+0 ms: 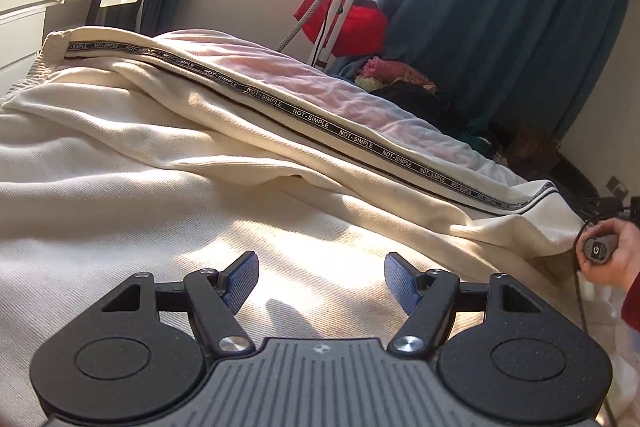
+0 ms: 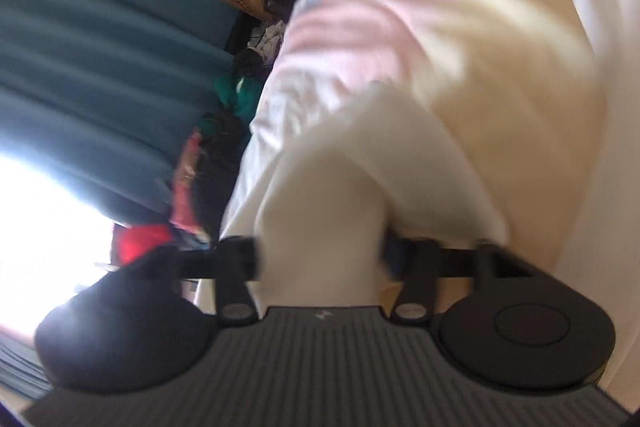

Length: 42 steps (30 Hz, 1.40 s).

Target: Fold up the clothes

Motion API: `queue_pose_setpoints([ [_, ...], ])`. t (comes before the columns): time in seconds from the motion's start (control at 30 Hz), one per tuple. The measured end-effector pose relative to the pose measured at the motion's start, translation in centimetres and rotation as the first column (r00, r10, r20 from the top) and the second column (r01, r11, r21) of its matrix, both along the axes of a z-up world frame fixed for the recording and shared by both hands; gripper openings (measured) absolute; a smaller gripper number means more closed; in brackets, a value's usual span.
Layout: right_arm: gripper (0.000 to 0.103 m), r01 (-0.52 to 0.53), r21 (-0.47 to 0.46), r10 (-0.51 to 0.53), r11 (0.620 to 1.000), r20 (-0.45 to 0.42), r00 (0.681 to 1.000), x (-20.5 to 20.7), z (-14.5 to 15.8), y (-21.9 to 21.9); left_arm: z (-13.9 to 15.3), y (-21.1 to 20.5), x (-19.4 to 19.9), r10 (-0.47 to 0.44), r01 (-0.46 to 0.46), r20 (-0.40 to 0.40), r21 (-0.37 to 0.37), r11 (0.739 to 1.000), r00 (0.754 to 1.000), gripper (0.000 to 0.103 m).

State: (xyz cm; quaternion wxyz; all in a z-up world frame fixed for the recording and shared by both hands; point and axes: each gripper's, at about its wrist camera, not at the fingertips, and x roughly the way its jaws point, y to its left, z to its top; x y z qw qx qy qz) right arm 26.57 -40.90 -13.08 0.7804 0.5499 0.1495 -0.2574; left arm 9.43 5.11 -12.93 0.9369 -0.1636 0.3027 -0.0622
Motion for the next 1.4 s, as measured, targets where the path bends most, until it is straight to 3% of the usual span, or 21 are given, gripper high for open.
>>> queue_pose_setpoints([
  [0.03, 0.019, -0.007, -0.037, 0.007, 0.999, -0.002, 1.000, 0.2, 1.1, -1.0, 0.1, -0.2, -0.1, -0.004, 0.004, 0.006, 0.011, 1.000, 1.000, 0.071],
  [0.1, 0.019, -0.021, -0.110, 0.021, 0.994, -0.006, 1.000, 0.6, 3.4, -3.0, 0.1, -0.7, -0.4, -0.018, 0.017, 0.020, 0.033, 0.999, 1.000, 0.071],
  [0.17, 0.011, -0.039, -0.192, 0.039, 0.981, -0.001, 0.999, 0.9, 5.7, -4.9, 0.2, -1.2, -0.7, -0.026, 0.024, 0.029, 0.060, 0.998, 0.999, 0.071],
  [0.23, 0.010, -0.071, -0.327, 0.095, 0.942, 0.056, 0.994, 0.0, 7.4, -5.4, 0.3, -1.6, -0.9, -0.036, 0.033, 0.038, 0.072, 0.997, 0.999, 0.071],
  [0.27, 0.010, -0.084, -0.394, 0.120, 0.915, 0.067, 0.990, -0.5, 7.5, -5.6, 0.4, -1.8, -1.0, -0.041, 0.037, 0.042, 0.077, 0.996, 0.998, 0.071],
  [0.37, 0.010, -0.127, -0.477, 0.156, 0.870, 0.020, 0.988, -2.7, 5.7, -7.2, 0.5, -2.2, -1.2, -0.053, 0.048, 0.051, 0.088, 0.995, 0.997, 0.071],
  [0.5, 0.009, -0.119, -0.357, 0.113, 0.927, -0.037, 0.993, -6.8, -0.3, -9.5, 0.6, -2.1, -1.6, -0.056, 0.053, 0.045, 0.078, 0.996, 0.997, 0.071],
  [0.63, 0.009, -0.128, -0.295, 0.105, 0.947, -0.094, 0.990, -9.2, -5.0, -9.3, 0.9, -2.1, -1.9, -0.055, 0.050, 0.049, 0.083, 0.995, 0.997, 0.071],
  [0.87, 0.009, -0.137, -0.377, 0.104, 0.916, -0.107, 0.989, -10.0, -3.9, -7.9, 1.3, -2.1, -2.4, -0.053, 0.046, 0.059, 0.108, 0.993, 0.997, 0.073],
  [0.97, 0.009, -0.132, -0.455, 0.082, 0.880, -0.128, 0.988, -10.7, -2.5, -6.5, 1.5, -1.9, -2.5, -0.052, 0.044, 0.064, 0.116, 0.992, 0.997, 0.073],
  [1.1, 0.009, -0.106, -0.493, 0.043, 0.864, -0.138, 0.990, -12.2, -2.3, -5.5, 1.8, -1.8, -3.2, -0.053, 0.042, 0.079, 0.134, 0.990, 0.995, 0.074],
  [1.23, 0.010, -0.157, -0.487, 0.070, 0.859, -0.192, 0.979, -12.9, -2.8, -5.4, 2.4, -1.7, -3.9, -0.062, 0.047, 0.092, 0.151, 0.987, 0.994, 0.074],
  [1.33, 0.018, -0.221, -0.550, 0.091, 0.805, -0.254, 0.963, -13.6, -1.7, -4.0, 2.8, -1.9, -4.5, -0.062, 0.042, 0.099, 0.192, 0.980, 0.993, 0.076],
  [1.4, 0.028, -0.252, -0.573, 0.090, 0.780, -0.295, 0.951, -14.1, -0.9, -3.1, 3.1, -1.9, -4.9, -0.062, 0.038, 0.103, 0.219, 0.975, 0.993, 0.077],
])
